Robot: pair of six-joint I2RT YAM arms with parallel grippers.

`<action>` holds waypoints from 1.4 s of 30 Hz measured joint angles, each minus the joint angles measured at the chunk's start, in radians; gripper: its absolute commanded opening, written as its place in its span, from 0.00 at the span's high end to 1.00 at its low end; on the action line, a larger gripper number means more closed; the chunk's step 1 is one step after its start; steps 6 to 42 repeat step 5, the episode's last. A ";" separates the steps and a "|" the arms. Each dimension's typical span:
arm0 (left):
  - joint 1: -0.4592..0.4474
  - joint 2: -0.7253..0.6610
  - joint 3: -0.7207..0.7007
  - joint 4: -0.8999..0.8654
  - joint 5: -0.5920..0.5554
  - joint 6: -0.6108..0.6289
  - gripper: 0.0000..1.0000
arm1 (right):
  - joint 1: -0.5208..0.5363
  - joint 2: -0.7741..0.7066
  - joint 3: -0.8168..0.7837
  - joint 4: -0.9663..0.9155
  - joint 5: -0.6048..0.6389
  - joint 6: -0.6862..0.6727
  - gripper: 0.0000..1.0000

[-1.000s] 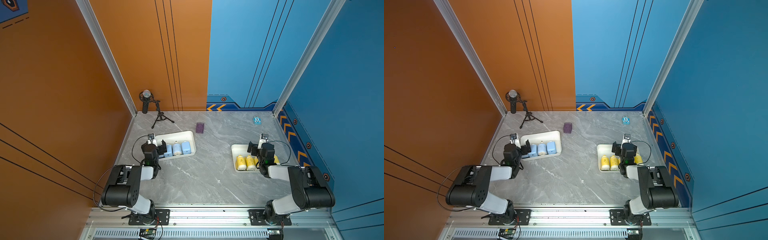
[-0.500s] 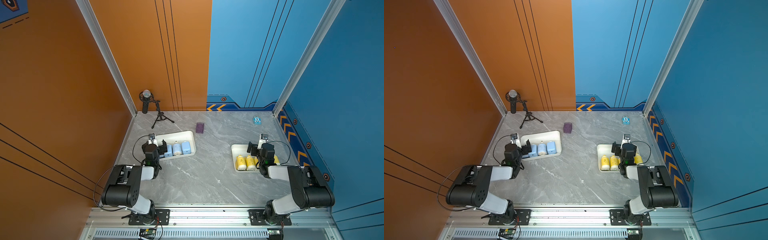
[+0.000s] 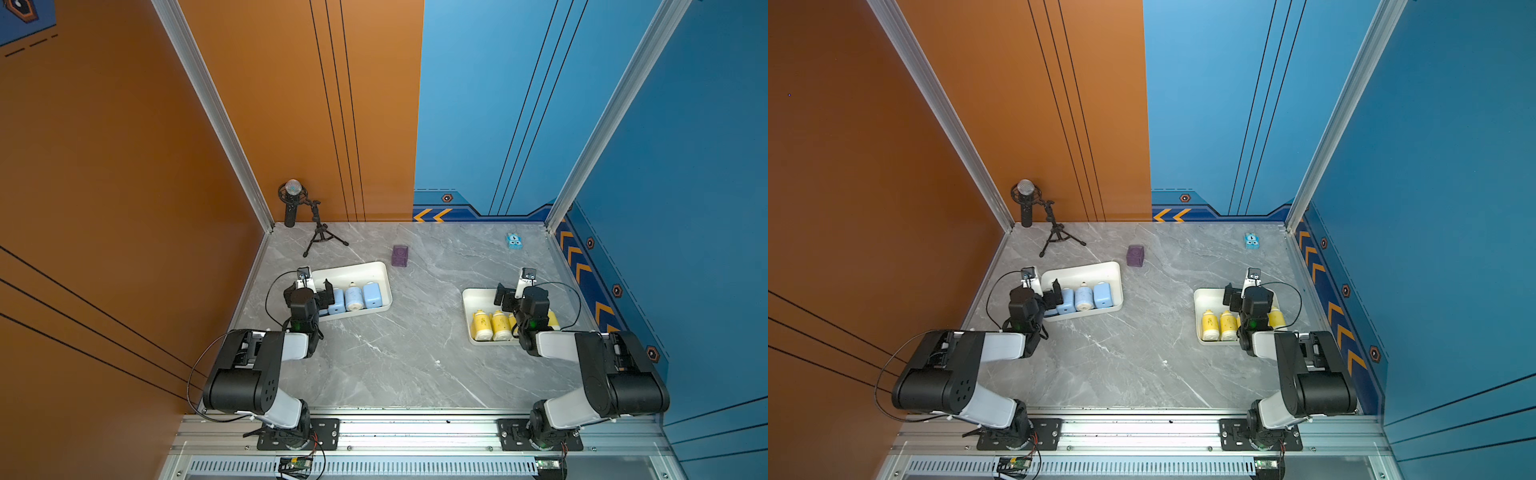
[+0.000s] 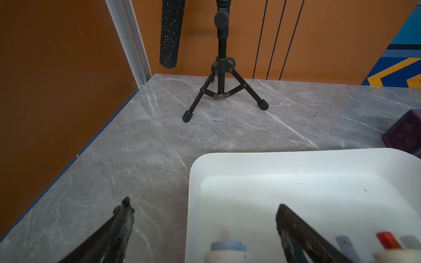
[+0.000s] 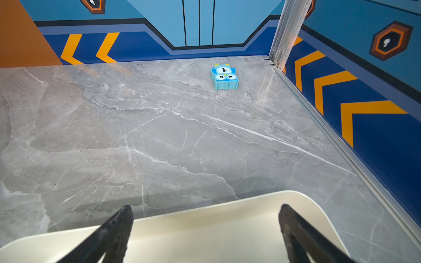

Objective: Place the pencil sharpeners by color into the storage box
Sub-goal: Reset both arms

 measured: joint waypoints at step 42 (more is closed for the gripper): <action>0.000 0.003 0.000 0.005 0.000 0.000 0.02 | 0.000 0.000 0.000 0.000 0.000 0.000 0.00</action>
